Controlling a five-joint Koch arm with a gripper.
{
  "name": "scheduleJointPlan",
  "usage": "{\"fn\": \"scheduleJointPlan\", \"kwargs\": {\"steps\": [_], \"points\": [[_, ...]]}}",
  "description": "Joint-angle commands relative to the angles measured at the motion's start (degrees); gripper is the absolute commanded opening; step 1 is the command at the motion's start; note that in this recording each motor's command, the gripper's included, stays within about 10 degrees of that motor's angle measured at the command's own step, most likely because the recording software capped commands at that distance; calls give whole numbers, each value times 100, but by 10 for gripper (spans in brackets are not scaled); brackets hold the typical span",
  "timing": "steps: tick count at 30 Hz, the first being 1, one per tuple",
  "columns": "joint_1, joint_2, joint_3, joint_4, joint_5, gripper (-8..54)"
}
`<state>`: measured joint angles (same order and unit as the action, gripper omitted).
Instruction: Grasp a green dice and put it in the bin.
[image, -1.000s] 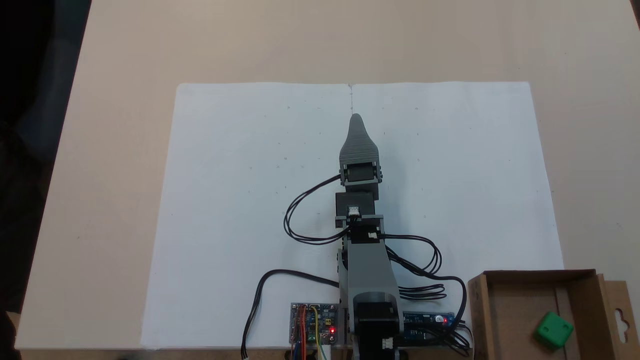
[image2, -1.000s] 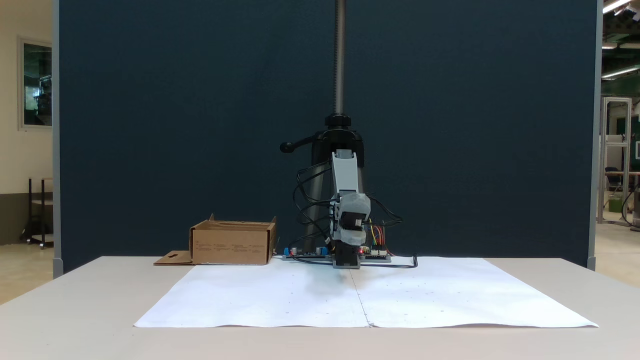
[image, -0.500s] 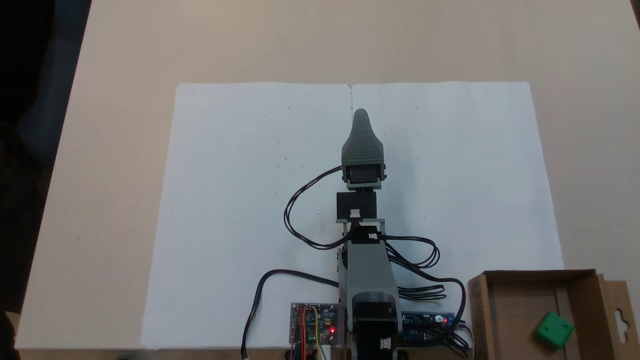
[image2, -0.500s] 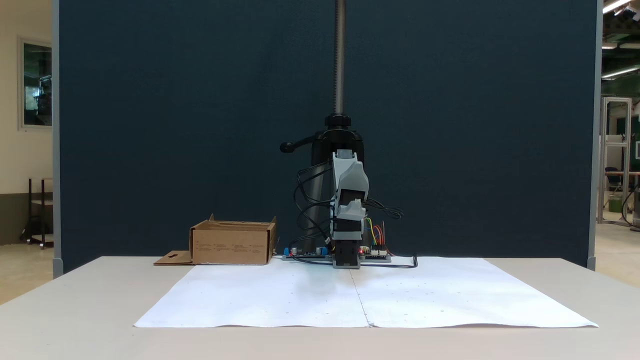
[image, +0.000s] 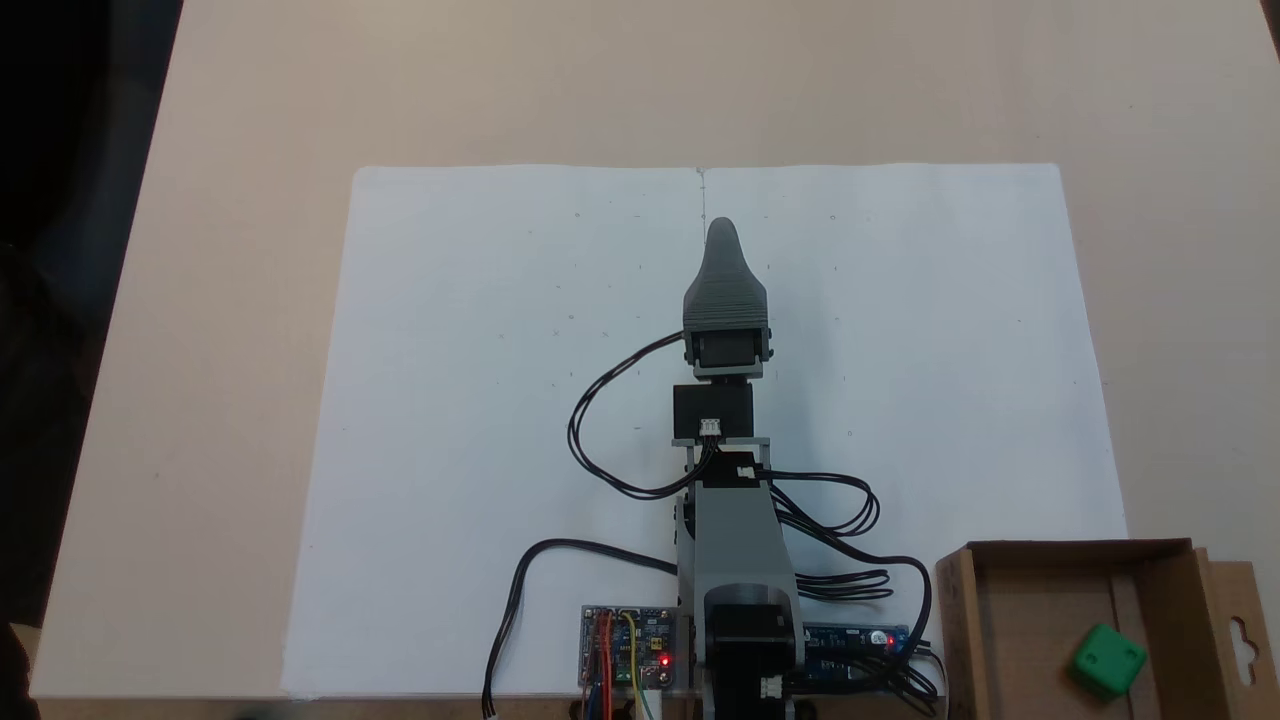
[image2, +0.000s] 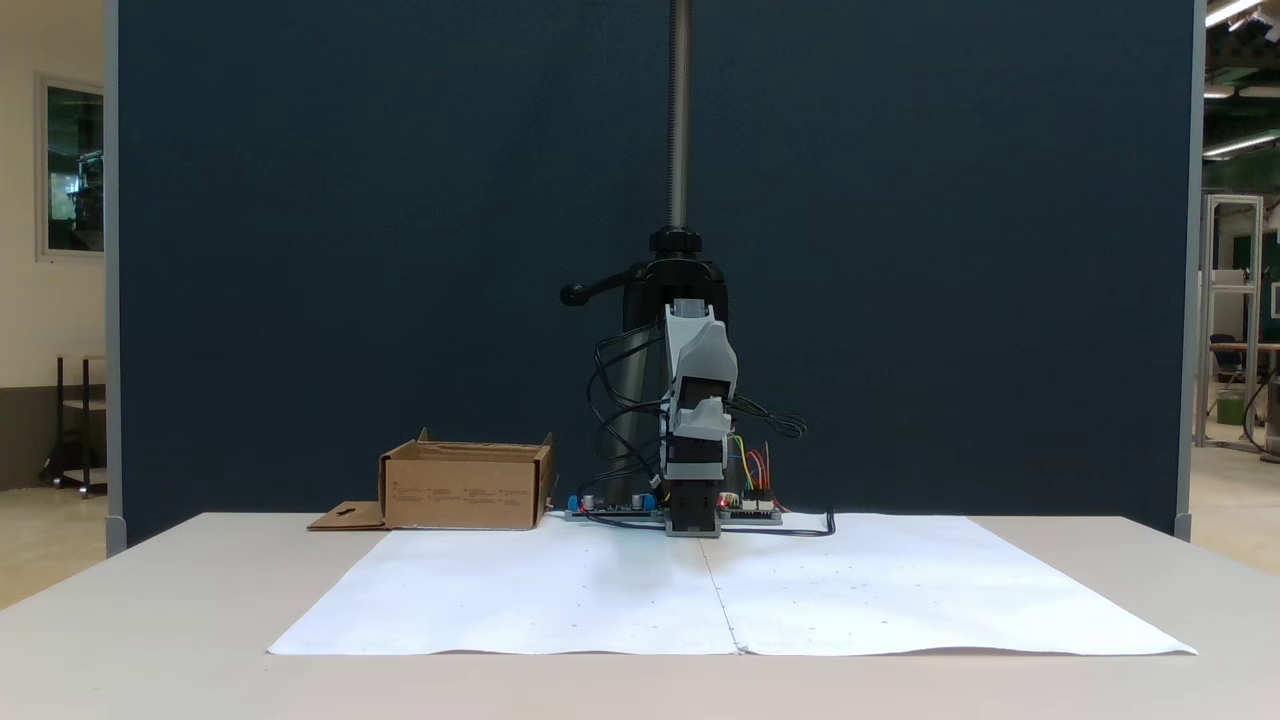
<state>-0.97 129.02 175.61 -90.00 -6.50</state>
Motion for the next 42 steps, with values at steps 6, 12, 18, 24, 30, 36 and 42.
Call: {"fn": "scheduleJointPlan", "kwargs": {"steps": [6, 12, 18, 24, 30, 36, 42], "points": [[-79, 633, 378, -466, -1037, 438], [-97, 633, 369, -466, -1020, 436], [-167, 633, 378, -457, -1020, 437], [-202, 633, 369, -457, -1002, 437], [-211, 624, 369, -431, -817, 436], [-202, 624, 369, -439, -255, 436], [-202, 633, 378, -439, -18, 435]]}}
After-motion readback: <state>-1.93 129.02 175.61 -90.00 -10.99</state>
